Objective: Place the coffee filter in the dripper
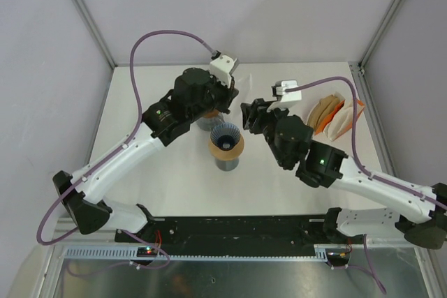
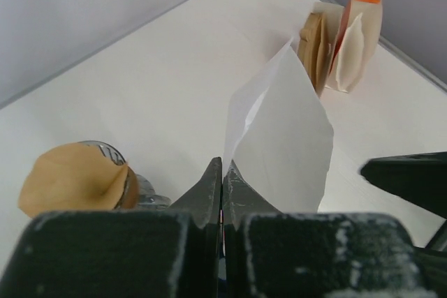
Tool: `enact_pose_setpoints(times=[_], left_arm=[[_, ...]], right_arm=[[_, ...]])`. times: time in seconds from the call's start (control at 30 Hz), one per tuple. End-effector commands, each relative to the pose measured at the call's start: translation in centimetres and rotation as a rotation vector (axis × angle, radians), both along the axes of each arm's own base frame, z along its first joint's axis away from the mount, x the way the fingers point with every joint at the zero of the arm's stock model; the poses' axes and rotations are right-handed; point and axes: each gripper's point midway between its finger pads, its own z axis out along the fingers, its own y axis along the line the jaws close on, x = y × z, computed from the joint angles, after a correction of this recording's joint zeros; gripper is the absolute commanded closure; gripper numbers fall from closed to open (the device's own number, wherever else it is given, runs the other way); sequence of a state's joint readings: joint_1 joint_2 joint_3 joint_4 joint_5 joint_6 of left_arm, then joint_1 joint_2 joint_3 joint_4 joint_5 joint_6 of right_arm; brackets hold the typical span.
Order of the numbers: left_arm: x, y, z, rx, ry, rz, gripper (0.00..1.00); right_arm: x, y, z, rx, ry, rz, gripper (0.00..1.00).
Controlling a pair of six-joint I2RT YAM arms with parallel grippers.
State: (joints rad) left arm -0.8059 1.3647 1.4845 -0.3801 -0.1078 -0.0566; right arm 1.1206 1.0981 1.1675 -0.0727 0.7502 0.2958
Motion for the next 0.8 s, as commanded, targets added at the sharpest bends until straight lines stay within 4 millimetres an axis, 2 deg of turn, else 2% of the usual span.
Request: enact_pose_setpoints(times=[0.0, 0.1, 0.27, 0.37, 0.47, 0.57, 0.63, 0.77], left_arm=[[-1.2, -0.3, 0.4, -0.063, 0.042, -0.024, 1.00], [-1.2, -0.3, 0.5, -0.068, 0.046, -0.025, 1.00], [-1.5, -0.4, 0.8, -0.079, 0.055, -0.035, 1.00], [-1.4, -0.2, 0.7, -0.070, 0.052, -0.029, 1.00], [-1.0, 0.4, 0.2, -0.038, 0.034, -0.003, 1.00], [-0.2, 1.6, -0.2, 0.017, -0.005, 0.047, 1.00], [0.2, 2.3, -0.2, 0.051, -0.034, 0.078, 1.00], [1.0, 3.9, 0.3, 0.124, -0.104, 0.131, 1.00]], right_arm=[[1.2, -1.0, 1.1, -0.019, -0.035, -0.136, 0.49], [1.8, -0.7, 0.5, -0.037, -0.030, -0.146, 0.49], [3.6, -0.6, -0.9, -0.050, -0.006, -0.162, 0.55], [4.5, -0.9, -1.6, -0.071, 0.007, -0.186, 0.65], [5.4, -2.1, -2.2, -0.099, 0.025, -0.236, 0.82], [6.0, -3.3, -2.7, -0.127, 0.040, -0.274, 0.95], [6.3, -4.2, -2.9, -0.144, 0.044, -0.303, 0.99], [6.8, -5.9, -2.9, -0.167, 0.049, -0.354, 1.00]])
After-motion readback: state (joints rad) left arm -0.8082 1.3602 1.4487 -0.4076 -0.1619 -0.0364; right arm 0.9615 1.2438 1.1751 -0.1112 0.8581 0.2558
